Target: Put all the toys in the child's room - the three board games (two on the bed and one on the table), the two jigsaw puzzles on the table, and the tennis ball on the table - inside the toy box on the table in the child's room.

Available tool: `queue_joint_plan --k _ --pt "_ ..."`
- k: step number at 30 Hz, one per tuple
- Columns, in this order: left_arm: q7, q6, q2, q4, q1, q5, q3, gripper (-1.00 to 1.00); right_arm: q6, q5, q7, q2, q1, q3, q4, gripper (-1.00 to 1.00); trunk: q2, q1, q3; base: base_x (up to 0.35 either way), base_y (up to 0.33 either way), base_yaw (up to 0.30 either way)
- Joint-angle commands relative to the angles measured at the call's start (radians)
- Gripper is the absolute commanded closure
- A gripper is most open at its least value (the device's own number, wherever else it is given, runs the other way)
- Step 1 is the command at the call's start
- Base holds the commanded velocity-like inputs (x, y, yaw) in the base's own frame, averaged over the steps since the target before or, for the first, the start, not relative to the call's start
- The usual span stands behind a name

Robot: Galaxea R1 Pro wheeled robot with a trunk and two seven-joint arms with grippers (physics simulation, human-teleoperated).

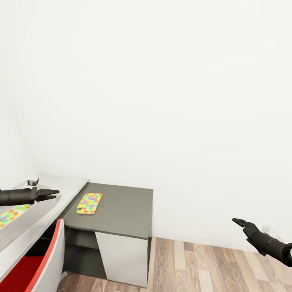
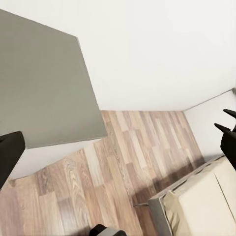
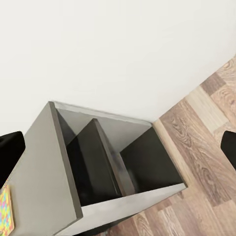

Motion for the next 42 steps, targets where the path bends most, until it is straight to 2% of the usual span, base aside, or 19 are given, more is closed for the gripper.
queue_joint_plan --k 1,11,16,19,26,30,31,33,34,36,37,40,41,42 --pt "-0.006 0.01 0.0 -0.001 -0.001 -0.008 0.004 -1.0 0.004 -0.011 -0.01 0.0 -0.001 -0.001 -0.001 -1.0 -0.002 0.001 -0.001 0.294 0.0 -0.139" --pt "-0.006 0.009 0.0 0.0 -0.001 -0.009 0.004 -1.0 0.002 -0.009 -0.014 0.001 -0.001 0.0 -0.001 -1.0 -0.002 0.001 0.001 0.248 0.0 -0.024" --pt "-0.006 0.009 -0.002 0.0 -0.001 -0.009 0.004 -1.0 -0.045 -0.011 -0.014 0.001 -0.001 0.003 -0.001 -1.0 -0.002 0.001 0.001 0.037 0.0 0.0" --pt "-0.006 0.009 -0.002 0.001 -0.001 -0.009 0.004 -1.0 -0.064 -0.011 -0.013 0.001 -0.001 0.016 -0.001 -1.0 -0.002 0.001 0.001 0.007 0.0 0.0" --pt "-0.006 0.011 -0.003 0.001 -0.001 -0.011 0.004 -1.0 -0.081 -0.003 -0.021 -0.005 -0.001 0.077 -0.001 -1.0 -0.002 0.001 0.001 0.001 0.0 0.0" --pt "-0.006 0.018 -0.007 0.0 -0.001 -0.014 0.004 -1.0 -0.081 0.028 -0.04 -0.003 -0.001 0.084 -0.001 -1.0 -0.002 0.001 0.001 0.0 0.0 0.0" --pt "-0.002 0.021 -0.019 -0.001 -0.001 -0.014 0.006 -1.0 -0.081 0.041 -0.05 -0.002 -0.001 0.088 -0.001 -1.0 -0.002 0.001 0.001 0.0 0.0 0.0" --pt "0.055 0.027 -0.047 -0.004 -0.003 -0.014 0.009 -1.0 -0.081 0.06 -0.066 0.0 -0.001 0.103 -0.001 -1.0 -0.002 0.001 0.001 0.0 0.0 0.0" --pt "0.121 0.04 -0.075 -0.008 -0.007 -0.013 0.011 -1.0 -0.082 0.073 -0.079 0.001 -0.001 0.134 -0.001 -1.0 -0.002 0.001 0.001 0.0 0.0 0.0" --pt "0.213 0.1 -0.112 -0.03 -0.012 -0.012 0.012 -1.0 -0.082 0.082 -0.095 0.001 -0.002 0.19 -0.004 -1.0 -0.002 0.001 0.001 0.0 0.0 0.0" --pt "0.238 0.121 -0.122 -0.043 -0.013 -0.012 0.012 -1.0 -0.082 0.084 -0.1 0.001 -0.002 0.204 -0.005 -1.0 -0.002 0.001 0.001 0.0 0.0 0.0" --pt "0.408 0.252 -0.189 -0.167 -0.016 -0.015 0.012 -1.0 -0.081 0.086 -0.143 0.002 -0.003 0.277 -0.008 -1.0 -0.002 0.001 0.001 0.0 0.0 0.0" --pt "0.473 0.287 -0.209 -0.204 -0.017 -0.015 0.012 -1.0 -0.079 0.084 -0.155 0.001 -0.006 0.29 -0.009 -1.0 -0.002 0.001 0.001 0.0 0.0 0.0" --pt "0.506 0.301 -0.22 -0.22 -0.018 -0.015 0.013 -1.0 -0.079 0.082 -0.16 0.001 -0.008 0.295 -0.009 -1.0 -0.002 0.001 0.001 0.0 0.0 0.0"
